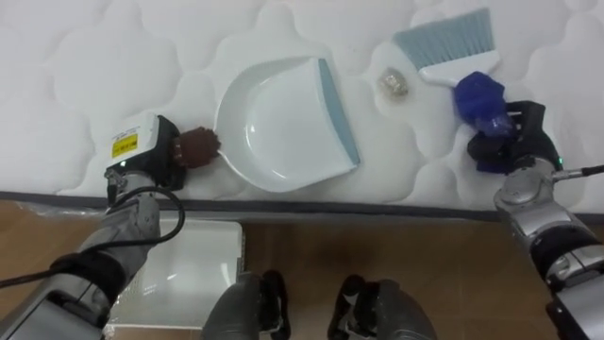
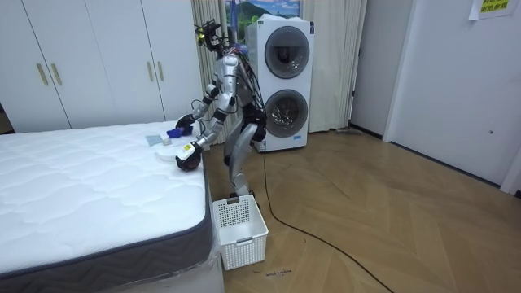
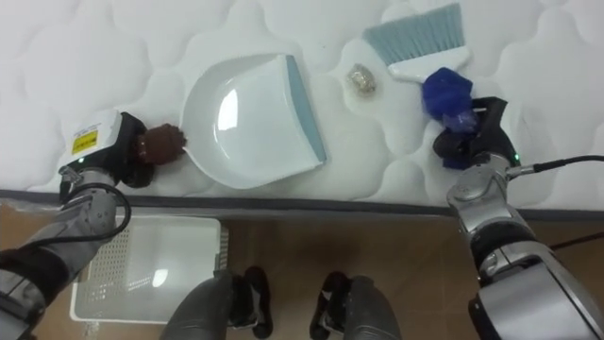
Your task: Clean bed
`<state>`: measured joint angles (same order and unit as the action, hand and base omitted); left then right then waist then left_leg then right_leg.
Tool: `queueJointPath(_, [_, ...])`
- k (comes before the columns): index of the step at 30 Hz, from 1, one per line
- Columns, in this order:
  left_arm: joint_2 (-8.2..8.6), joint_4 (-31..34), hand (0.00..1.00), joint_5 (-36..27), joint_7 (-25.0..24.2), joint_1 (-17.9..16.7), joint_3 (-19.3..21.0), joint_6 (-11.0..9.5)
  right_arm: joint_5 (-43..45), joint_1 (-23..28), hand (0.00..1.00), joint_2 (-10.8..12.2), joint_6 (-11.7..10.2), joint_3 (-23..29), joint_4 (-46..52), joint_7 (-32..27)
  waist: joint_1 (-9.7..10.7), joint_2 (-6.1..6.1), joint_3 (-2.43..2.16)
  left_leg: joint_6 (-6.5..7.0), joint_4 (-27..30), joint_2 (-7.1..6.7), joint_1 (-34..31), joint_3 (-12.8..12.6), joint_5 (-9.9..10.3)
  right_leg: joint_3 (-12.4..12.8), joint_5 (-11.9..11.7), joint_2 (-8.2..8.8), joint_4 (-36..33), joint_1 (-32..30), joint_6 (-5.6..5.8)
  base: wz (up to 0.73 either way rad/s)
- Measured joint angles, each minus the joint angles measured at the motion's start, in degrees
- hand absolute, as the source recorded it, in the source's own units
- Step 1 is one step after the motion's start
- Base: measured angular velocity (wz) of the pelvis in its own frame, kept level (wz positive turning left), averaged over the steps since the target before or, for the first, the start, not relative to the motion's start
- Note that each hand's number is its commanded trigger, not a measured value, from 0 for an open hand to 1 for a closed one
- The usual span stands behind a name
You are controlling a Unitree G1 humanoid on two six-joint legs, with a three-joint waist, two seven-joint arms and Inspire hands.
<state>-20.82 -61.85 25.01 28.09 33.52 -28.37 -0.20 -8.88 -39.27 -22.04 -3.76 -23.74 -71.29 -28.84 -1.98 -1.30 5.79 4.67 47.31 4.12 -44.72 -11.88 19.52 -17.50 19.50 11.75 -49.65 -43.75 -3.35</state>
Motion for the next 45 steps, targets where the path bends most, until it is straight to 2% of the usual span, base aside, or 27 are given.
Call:
queueJointPath(12, [0.00, 0.02, 1.00, -0.65, -1.40, 0.30, 0.02, 0.60, -2.07, 0.21, 1.00, -0.01, -0.05, 0.39, 0.01, 0.93, -0.02, 0.13, -0.03, -0.01, -0.02, 0.03, 0.32, -0.03, -0.07, 0.07, 0.01, -0.12, 0.21, 0.35, -0.01, 0.00])
queueJointPath(17, [0.02, 0.05, 1.00, -0.52, -1.71, 0.29, 0.02, 0.98, -2.08, 0.28, 1.00, -0.12, -0.06, 0.99, 0.06, 1.37, 0.09, 0.54, -0.26, 0.00, -0.58, 0.04, 0.34, -0.05, -0.34, -0.03, -0.05, -0.23, 1.00, 0.48, 0.08, 0.00])
queueJointPath(23, [0.02, 0.20, 1.00, -0.24, -1.65, 0.31, 0.00, 1.18, -1.98, 0.16, 1.00, -0.43, -0.06, 1.40, 0.06, 1.03, 0.08, 0.54, -0.29, -0.03, -0.60, 0.05, 0.40, -0.08, -0.45, -0.05, -0.10, 0.12, 0.76, 0.44, -0.02, 0.00])
queueJointPath(27, [0.01, 0.47, 1.00, 0.45, -1.48, 0.30, 0.02, 1.60, 2.19, 0.10, 1.00, -1.07, 0.21, 2.68, -0.01, 0.87, 0.33, 0.48, -0.29, -0.01, -0.02, -0.05, 0.40, -0.08, -0.45, 0.12, -0.10, 0.26, -0.19, 0.32, -0.03, 0.01])
queueJointPath(30, [-0.03, 0.44, 1.00, 2.19, -1.12, 0.55, 0.05, 1.98, 8.39, -0.95, 1.00, -2.26, 1.38, 2.65, 0.04, 0.36, 0.12, 0.08, -0.25, -0.01, 0.09, 0.03, 0.33, -0.14, -0.45, 0.20, -0.11, 0.37, -0.07, 0.28, -0.08, 0.00])
queueJointPath(31, [-0.14, 0.35, 1.00, 3.55, -0.91, 0.61, 0.22, 2.04, 11.30, -1.19, 1.00, -2.83, 1.96, 2.68, 0.12, 0.00, -0.03, -0.47, -0.30, 0.00, 0.08, 0.09, 0.33, -0.32, -0.45, 0.38, -0.12, 0.32, -0.05, 0.19, -0.09, -0.11])
queueJointPath(32, [-0.87, 0.58, 1.00, 4.97, -0.60, 0.75, 0.32, 2.06, 15.00, -1.63, 1.00, -3.33, 2.77, 2.66, 0.26, -0.12, -0.14, -1.85, -0.39, -0.01, -0.07, 0.20, 0.28, -0.79, -0.46, 0.99, -0.15, 0.15, -0.11, -0.33, -0.14, -0.15])
queueJointPath(33, [-1.35, 0.68, 1.00, 5.42, -0.41, 0.76, 0.42, 2.05, 17.06, -2.08, 1.00, -3.53, 3.25, 2.62, 0.25, -0.12, -0.22, -2.42, -0.38, -0.02, -0.11, 0.34, 0.28, -0.97, -0.46, 1.08, -0.20, 0.07, -0.05, -0.45, -0.22, -0.15])
queueJointPath(34, [-1.97, 0.56, 1.00, 5.76, 0.00, 0.75, 0.44, 2.04, 20.38, -2.95, 1.00, -4.03, 4.06, 2.47, 0.21, -0.13, -0.13, -3.52, -0.38, -0.01, -0.09, 0.61, 0.45, -1.14, -0.54, 0.98, -0.35, -0.05, 0.11, -0.23, -0.42, -0.08])
queueJointPath(35, [-2.13, 0.53, 1.00, 5.81, 0.05, 0.75, 0.42, 2.05, 21.75, -3.21, 1.00, -4.43, 4.44, 2.35, 0.19, -0.18, -0.12, -4.03, -0.39, -0.01, -0.03, 0.77, 0.57, -1.16, -0.56, 0.88, -0.43, -0.13, 0.23, 0.01, -0.50, -0.05])
queueJointPath(36, [-2.51, 0.49, 1.00, 5.75, 0.31, 0.73, 0.15, 2.07, 24.53, -3.53, 1.00, -5.31, 5.25, 1.83, 0.14, -0.56, -0.16, -4.86, -0.39, 0.00, 0.06, 1.33, 0.88, -1.17, -0.58, 0.43, -0.67, -0.54, 0.87, 0.72, -0.60, 0.00])
queueJointPath(38, [-3.11, 0.46, 1.00, 5.96, 0.98, 0.66, -0.07, 2.07, 31.43, -3.70, 1.00, -7.59, 6.39, -0.37, 0.52, -1.03, -0.16, -6.41, -0.33, -0.02, -0.61, 1.55, 1.54, -1.04, -0.77, 0.23, -1.35, -1.03, 2.15, 1.64, -0.51, -0.02])
queueJointPath(41, [-4.04, 0.69, 1.00, 6.75, 1.16, 0.66, 0.04, 1.76, 41.43, -3.96, 1.00, -10.29, 7.12, -0.96, 2.70, -1.07, -0.52, -7.14, -0.34, 0.04, -0.87, 2.21, 1.46, -1.21, -0.83, 0.19, -2.22, -1.86, 3.67, 1.86, -0.50, -0.15])
queueJointPath(45, [-5.57, 2.01, 1.00, 7.35, 1.18, 0.47, -0.03, 1.37, 50.09, -4.14, 1.00, -10.50, 9.04, -3.16, 5.25, -1.08, -0.59, -8.61, -0.24, -0.05, -2.04, 2.35, 1.50, -1.56, -1.50, 0.16, -3.00, -2.22, 5.03, 1.82, -0.63, -0.06])
